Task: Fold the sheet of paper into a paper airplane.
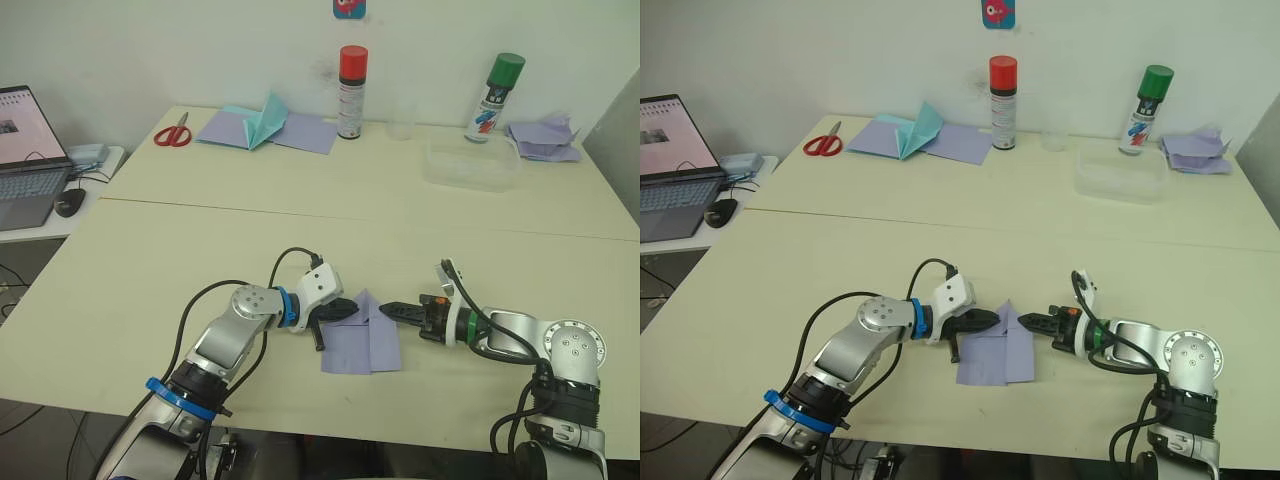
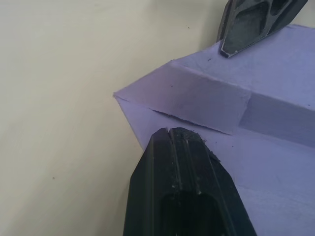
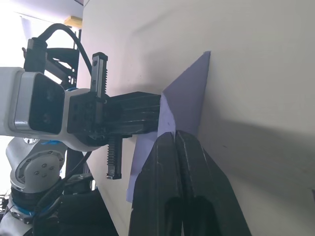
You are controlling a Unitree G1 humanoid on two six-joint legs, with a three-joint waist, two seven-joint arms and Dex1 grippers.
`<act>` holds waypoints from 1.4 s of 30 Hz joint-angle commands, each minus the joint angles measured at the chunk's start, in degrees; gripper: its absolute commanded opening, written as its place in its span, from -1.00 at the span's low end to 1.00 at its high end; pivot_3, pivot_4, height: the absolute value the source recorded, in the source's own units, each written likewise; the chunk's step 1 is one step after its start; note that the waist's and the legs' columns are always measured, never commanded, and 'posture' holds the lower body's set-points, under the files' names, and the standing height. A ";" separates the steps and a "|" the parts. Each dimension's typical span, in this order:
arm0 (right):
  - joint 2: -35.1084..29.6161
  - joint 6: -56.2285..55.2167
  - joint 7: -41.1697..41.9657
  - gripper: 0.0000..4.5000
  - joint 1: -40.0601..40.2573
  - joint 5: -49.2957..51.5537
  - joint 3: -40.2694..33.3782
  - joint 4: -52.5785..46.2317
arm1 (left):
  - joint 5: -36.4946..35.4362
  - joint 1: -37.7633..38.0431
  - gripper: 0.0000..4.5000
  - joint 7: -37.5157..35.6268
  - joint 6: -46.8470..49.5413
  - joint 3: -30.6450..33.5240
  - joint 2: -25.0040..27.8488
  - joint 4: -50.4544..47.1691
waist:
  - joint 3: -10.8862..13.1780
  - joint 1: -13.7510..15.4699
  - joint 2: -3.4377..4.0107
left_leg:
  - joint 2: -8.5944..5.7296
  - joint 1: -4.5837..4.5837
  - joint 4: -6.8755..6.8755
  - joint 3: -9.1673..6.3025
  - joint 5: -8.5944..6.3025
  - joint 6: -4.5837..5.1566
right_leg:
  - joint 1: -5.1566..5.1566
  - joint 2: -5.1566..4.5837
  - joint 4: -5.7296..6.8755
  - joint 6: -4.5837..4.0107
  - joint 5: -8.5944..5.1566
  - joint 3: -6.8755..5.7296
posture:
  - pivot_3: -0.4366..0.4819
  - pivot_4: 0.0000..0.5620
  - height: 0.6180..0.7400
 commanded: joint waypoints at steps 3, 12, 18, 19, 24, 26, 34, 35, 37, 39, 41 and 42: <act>-1.23 -1.72 -0.50 -0.98 0.00 2.72 0.59 -0.45 | 2.35 0.39 -1.00 -1.85 1.11 -3.86 -0.93 1.35 | 0.00 0.02 0.00 | -0.02 -0.06 -0.01 -0.01 0.00 0.00 | -0.04 0.00 0.00 0.00 0.00 -0.01 | -0.05 -0.47 1.00; -2.18 -4.19 -2.14 -0.98 0.97 5.85 2.84 -0.60 | 2.83 0.25 -1.00 -3.43 0.69 -4.03 -1.79 1.47 | 0.00 0.00 0.00 | -0.04 -0.12 -0.03 -0.03 -0.01 0.00 | -0.10 -0.01 0.00 0.00 0.00 -0.02 | -0.05 -0.47 1.00; -1.88 -6.16 -2.86 -0.98 0.99 6.81 5.38 -0.29 | 3.64 -0.05 -1.00 -2.19 0.87 -3.45 -2.48 2.78 | 0.00 0.01 0.00 | -0.05 -0.15 -0.02 -0.04 -0.01 0.00 | -0.10 -0.01 -0.01 0.01 0.00 -0.03 | -0.05 -0.47 1.00; -1.73 -6.50 -2.79 -0.98 0.92 6.61 5.90 -0.13 | 3.70 -0.06 -1.00 -1.96 1.07 -3.19 -2.39 3.02 | 0.00 0.01 0.00 | -0.05 -0.15 -0.02 -0.05 -0.01 0.00 | -0.10 -0.01 0.00 0.01 0.00 -0.03 | -0.05 -0.47 1.00; -0.73 -8.16 -1.95 -0.98 0.47 4.83 8.65 0.82 | 3.70 1.23 -1.00 -2.09 4.20 -1.89 0.82 1.26 | 0.01 -0.18 -0.02 | -0.03 -0.14 -0.01 -0.05 -0.01 0.00 | -0.10 0.00 0.01 0.02 0.01 -0.04 | -0.05 -0.47 1.00; -0.42 -8.87 -1.64 -0.98 0.02 3.99 9.57 1.45 | 3.72 2.10 -1.00 -2.15 6.52 -1.17 3.00 -0.17 | 0.01 -0.45 -0.02 | 0.03 -0.13 -0.02 -0.05 -0.01 0.00 | -0.12 0.04 0.03 0.02 0.01 -0.05 | -0.05 -0.47 1.00; -0.10 -10.36 0.39 -0.98 -1.35 2.25 11.31 3.14 | 2.95 4.88 -1.00 -0.96 10.38 0.86 6.62 -3.36 | 0.01 -1.77 -0.01 | 0.32 0.11 -0.12 -0.06 -0.01 -0.01 | -0.13 0.32 0.26 0.01 0.00 -0.05 | -0.05 -0.47 1.00; -0.08 -10.35 0.59 -0.98 -1.54 2.39 11.34 3.33 | 2.92 5.17 -1.00 -0.97 10.57 0.93 6.75 -3.65 | 0.01 -1.82 -0.01 | 0.33 0.12 -0.11 -0.06 -0.01 -0.01 | -0.14 0.32 0.29 0.01 0.00 -0.03 | -0.05 -0.47 1.00; 0.05 -10.19 0.84 -0.98 -1.73 2.76 11.48 3.49 | 2.79 5.81 -1.00 -0.77 11.27 1.12 7.10 -4.45 | 0.00 -1.84 -0.01 | 0.32 0.14 -0.11 -0.06 -0.01 -0.01 | -0.14 0.32 0.32 0.01 0.00 -0.02 | -0.05 -0.47 1.00; 0.14 -10.15 0.97 -0.98 -1.74 2.71 11.62 3.54 | 2.61 6.27 -1.00 -0.73 11.72 1.35 7.44 -5.22 | 0.01 -1.88 -0.01 | 0.32 0.14 -0.10 -0.05 -0.01 -0.01 | -0.14 0.32 0.32 0.01 0.00 0.00 | -0.05 -0.47 1.00; 0.26 -10.28 1.16 -0.98 -1.65 2.35 11.87 3.59 | 2.15 7.11 -1.00 -0.87 12.57 1.96 8.53 -6.65 | 0.00 -1.96 -0.01 | 0.32 0.14 -0.10 -0.04 -0.01 -0.01 | -0.14 0.32 0.32 0.01 0.00 0.00 | -0.05 -0.47 1.00; 0.29 -10.32 1.23 -0.98 -1.62 2.26 11.96 3.60 | 1.99 7.35 -1.00 -0.83 12.90 2.13 8.88 -7.10 | 0.00 -2.02 0.00 | 0.32 0.14 -0.11 -0.04 -0.01 -0.01 | -0.15 0.32 0.32 0.01 0.00 0.01 | -0.05 -0.47 1.00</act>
